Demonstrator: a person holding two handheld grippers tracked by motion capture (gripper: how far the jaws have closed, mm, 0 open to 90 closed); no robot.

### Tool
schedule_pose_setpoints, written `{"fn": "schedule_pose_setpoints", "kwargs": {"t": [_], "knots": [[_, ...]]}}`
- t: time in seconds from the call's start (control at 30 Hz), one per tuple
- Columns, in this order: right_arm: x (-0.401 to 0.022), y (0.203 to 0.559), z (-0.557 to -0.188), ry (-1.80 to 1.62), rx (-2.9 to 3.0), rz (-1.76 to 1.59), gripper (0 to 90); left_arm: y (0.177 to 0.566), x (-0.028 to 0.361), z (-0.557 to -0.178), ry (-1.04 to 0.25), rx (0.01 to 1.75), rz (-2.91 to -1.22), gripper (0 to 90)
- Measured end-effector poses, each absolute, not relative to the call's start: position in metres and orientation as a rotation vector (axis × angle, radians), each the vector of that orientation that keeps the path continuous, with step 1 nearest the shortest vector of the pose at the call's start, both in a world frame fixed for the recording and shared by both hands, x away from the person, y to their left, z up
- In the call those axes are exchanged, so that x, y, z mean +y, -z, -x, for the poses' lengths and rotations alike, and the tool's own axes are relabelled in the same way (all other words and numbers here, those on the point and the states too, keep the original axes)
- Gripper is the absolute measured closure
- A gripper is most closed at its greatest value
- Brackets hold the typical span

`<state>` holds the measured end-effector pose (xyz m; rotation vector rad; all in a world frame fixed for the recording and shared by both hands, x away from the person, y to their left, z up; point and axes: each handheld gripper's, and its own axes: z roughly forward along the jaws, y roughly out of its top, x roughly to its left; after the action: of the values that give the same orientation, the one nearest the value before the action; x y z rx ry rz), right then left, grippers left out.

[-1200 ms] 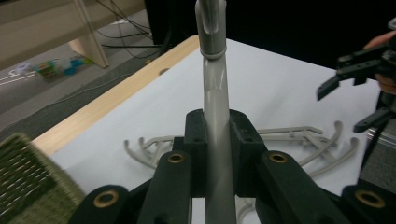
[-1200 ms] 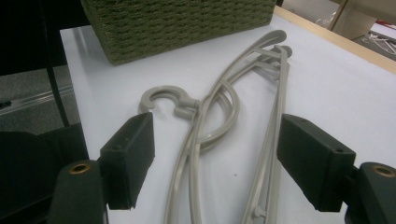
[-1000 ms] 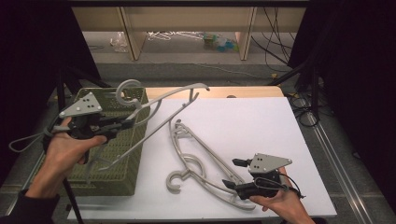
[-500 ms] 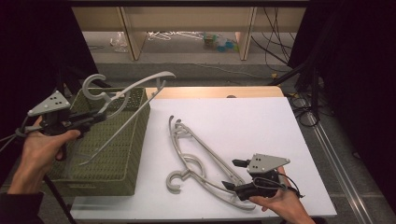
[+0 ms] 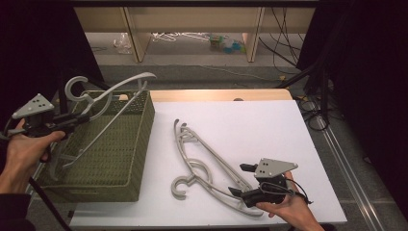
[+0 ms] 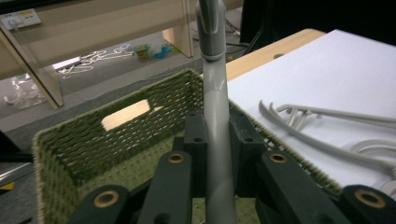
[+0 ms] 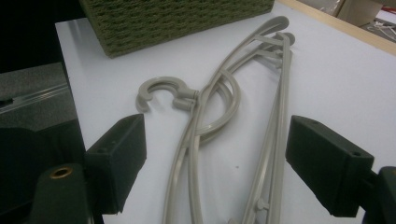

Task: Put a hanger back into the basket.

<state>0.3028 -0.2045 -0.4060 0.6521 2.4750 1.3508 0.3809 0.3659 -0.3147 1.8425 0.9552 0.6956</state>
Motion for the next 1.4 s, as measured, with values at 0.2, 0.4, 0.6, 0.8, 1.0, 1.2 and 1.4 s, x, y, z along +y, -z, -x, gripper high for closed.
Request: {"fn": "schedule_pose_setpoints", "kwargs": {"t": [0.2,0.4,0.6,0.8,1.0,1.2,1.4], "knots": [[-0.204,0.406,-0.303,-1.346,2.474,-0.649,21.7,0.325,0.377,-0.383,-0.707,0.989,-1.854,79.0],[-0.205,0.407,-0.303,-1.342,2.477,-0.650,21.9,0.339,0.384,-0.382,-0.691,1.012,-1.884,79.0],[-0.204,0.407,-0.303,-1.337,2.482,-0.653,22.1,0.352,0.388,-0.384,-0.666,1.049,-1.896,79.0],[-0.205,0.408,-0.304,-1.334,2.483,-0.657,22.1,0.367,0.389,-0.393,-0.620,1.094,-1.921,78.9],[-0.206,0.408,-0.304,-1.331,2.483,-0.657,22.2,0.380,0.391,-0.402,-0.597,1.107,-1.988,78.8],[-0.204,0.409,-0.304,-1.339,2.483,-0.654,22.2,0.397,0.389,-0.414,-0.578,1.167,-1.997,78.5],[-0.205,0.409,-0.304,-1.340,2.487,-0.657,22.2,0.405,0.392,-0.421,-0.581,1.185,-2.048,77.1]]}}
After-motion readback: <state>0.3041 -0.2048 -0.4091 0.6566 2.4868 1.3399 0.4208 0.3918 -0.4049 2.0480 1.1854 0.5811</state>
